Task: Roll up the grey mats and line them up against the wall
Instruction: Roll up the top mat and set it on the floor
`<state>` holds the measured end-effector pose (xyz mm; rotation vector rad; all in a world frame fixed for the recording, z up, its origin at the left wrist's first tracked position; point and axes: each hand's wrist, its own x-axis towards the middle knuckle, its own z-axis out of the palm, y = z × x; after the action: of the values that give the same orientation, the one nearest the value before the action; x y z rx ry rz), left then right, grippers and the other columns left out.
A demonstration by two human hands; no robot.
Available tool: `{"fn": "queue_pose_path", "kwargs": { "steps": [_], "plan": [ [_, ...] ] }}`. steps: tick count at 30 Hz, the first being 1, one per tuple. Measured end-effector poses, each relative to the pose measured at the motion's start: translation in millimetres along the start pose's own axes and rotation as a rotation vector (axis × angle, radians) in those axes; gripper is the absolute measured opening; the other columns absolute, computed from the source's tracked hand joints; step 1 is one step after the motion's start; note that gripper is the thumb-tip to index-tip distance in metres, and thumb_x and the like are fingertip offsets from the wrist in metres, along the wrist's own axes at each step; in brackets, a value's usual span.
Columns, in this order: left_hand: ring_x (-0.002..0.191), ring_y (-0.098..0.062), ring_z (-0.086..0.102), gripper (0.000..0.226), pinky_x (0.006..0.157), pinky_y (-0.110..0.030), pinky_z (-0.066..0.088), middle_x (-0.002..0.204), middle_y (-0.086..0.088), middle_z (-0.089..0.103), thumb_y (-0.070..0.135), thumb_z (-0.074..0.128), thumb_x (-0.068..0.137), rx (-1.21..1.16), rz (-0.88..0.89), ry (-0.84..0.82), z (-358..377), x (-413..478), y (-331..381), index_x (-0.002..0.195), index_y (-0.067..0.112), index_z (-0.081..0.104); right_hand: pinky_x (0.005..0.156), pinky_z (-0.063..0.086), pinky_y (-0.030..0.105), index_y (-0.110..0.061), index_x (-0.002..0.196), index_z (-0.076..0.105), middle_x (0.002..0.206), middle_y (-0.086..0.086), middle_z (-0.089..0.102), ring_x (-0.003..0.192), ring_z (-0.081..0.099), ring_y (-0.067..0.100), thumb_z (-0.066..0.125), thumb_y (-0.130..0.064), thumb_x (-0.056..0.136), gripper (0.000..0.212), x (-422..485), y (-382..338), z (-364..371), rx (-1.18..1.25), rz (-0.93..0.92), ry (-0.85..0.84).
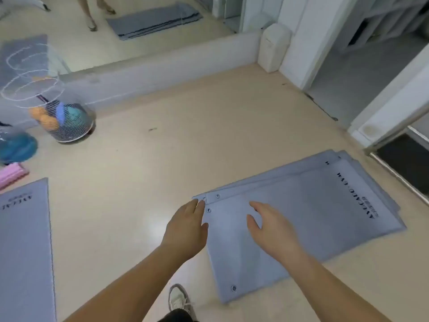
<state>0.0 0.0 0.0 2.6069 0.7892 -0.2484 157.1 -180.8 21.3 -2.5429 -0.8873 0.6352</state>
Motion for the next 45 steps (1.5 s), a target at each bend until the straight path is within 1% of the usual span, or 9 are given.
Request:
{"fn": "queue_pose_path", "kwargs": {
  "steps": [5,14,19,24,26,32,37,40,45],
  "plan": [
    [0.135,-0.022,0.046,0.056,0.098,-0.035,0.048,0.152,0.001,0.045,0.034,0.052,0.104,-0.024,0.145,-0.117,-6.4,69.3,6.1,0.155,0.014,0.038,0.099,0.044,0.030,-0.027,0.152,0.048,0.143,-0.008,0.057,0.130,0.054,0.012,0.048,-0.041,0.105,0.049,22.2,6.5,-13.5,0.049,0.187,0.054],
    [0.146,-0.015,0.035,0.061,0.105,-0.029,0.044,0.163,0.008,0.031,0.037,0.045,0.107,0.061,0.314,-0.335,21.5,146.6,-6.0,0.162,0.023,0.025,0.094,0.047,0.029,-0.033,0.144,0.056,0.135,-0.012,0.063,0.121,0.060,0.008,0.050,-0.044,0.104,0.043,74.3,49.0,4.2,0.178,0.445,0.041],
    [0.135,-0.020,0.047,0.052,0.095,-0.032,0.049,0.150,0.006,0.043,0.035,0.049,0.104,0.166,0.483,-0.426,30.9,240.9,-46.7,0.153,0.022,0.037,0.092,0.048,0.031,-0.033,0.144,0.055,0.130,-0.011,0.065,0.118,0.061,0.010,0.053,-0.045,0.102,0.043,127.2,45.0,45.3,0.291,0.647,0.100],
    [0.132,-0.031,0.056,0.058,0.098,-0.040,0.053,0.147,-0.008,0.053,0.023,0.068,0.093,0.287,0.722,-0.467,63.1,361.6,-96.8,0.147,0.011,0.051,0.099,0.048,0.032,-0.033,0.148,0.052,0.136,-0.010,0.063,0.123,0.059,0.010,0.051,-0.044,0.104,0.046,201.9,34.5,108.2,0.327,0.817,0.120],
    [0.146,-0.031,0.043,0.063,0.112,-0.038,0.042,0.161,-0.010,0.041,0.025,0.062,0.099,0.353,0.820,-0.507,84.9,403.8,-109.5,0.157,0.011,0.040,0.101,0.048,0.033,-0.032,0.150,0.049,0.138,-0.009,0.061,0.127,0.057,0.010,0.049,-0.044,0.105,0.047,235.0,34.7,137.6,0.339,0.851,0.104],
    [0.155,-0.024,0.023,0.066,0.123,-0.033,0.025,0.171,-0.004,0.016,0.031,0.048,0.106,0.518,1.096,-0.630,192.0,459.6,-137.3,0.163,0.017,0.018,0.100,0.049,0.033,-0.034,0.152,0.046,0.136,-0.010,0.061,0.124,0.057,0.010,0.046,-0.044,0.106,0.047,285.0,70.7,250.1,0.370,0.942,0.142],
    [0.135,-0.028,0.056,0.070,0.107,-0.037,0.048,0.156,-0.010,0.046,0.033,0.073,0.088,0.598,1.406,-0.616,345.3,517.4,-176.9,0.150,0.015,0.047,0.097,0.050,0.030,-0.033,0.152,0.045,0.137,-0.008,0.062,0.122,0.059,0.009,0.047,-0.042,0.106,0.047,315.3,151.7,406.4,0.443,1.013,0.175],
    [0.151,-0.029,0.032,0.072,0.118,-0.043,0.038,0.171,-0.009,0.018,0.036,0.055,0.100,0.778,1.461,-0.668,438.1,556.4,-194.0,0.162,0.017,0.024,0.097,0.049,0.030,-0.033,0.153,0.044,0.136,-0.006,0.061,0.119,0.060,0.013,0.049,-0.041,0.106,0.048,335.2,204.6,503.6,0.459,1.030,0.129],
    [0.124,-0.031,0.051,0.064,0.084,-0.044,0.052,0.149,-0.009,0.039,0.044,0.059,0.097,1.071,1.476,-0.776,555.8,596.8,-205.5,0.150,0.015,0.039,0.106,0.043,0.032,-0.033,0.157,0.038,0.147,-0.003,0.055,0.131,0.055,0.021,0.047,-0.048,0.105,0.055,367.4,278.3,605.6,0.426,0.929,-0.165]
  ]
}}
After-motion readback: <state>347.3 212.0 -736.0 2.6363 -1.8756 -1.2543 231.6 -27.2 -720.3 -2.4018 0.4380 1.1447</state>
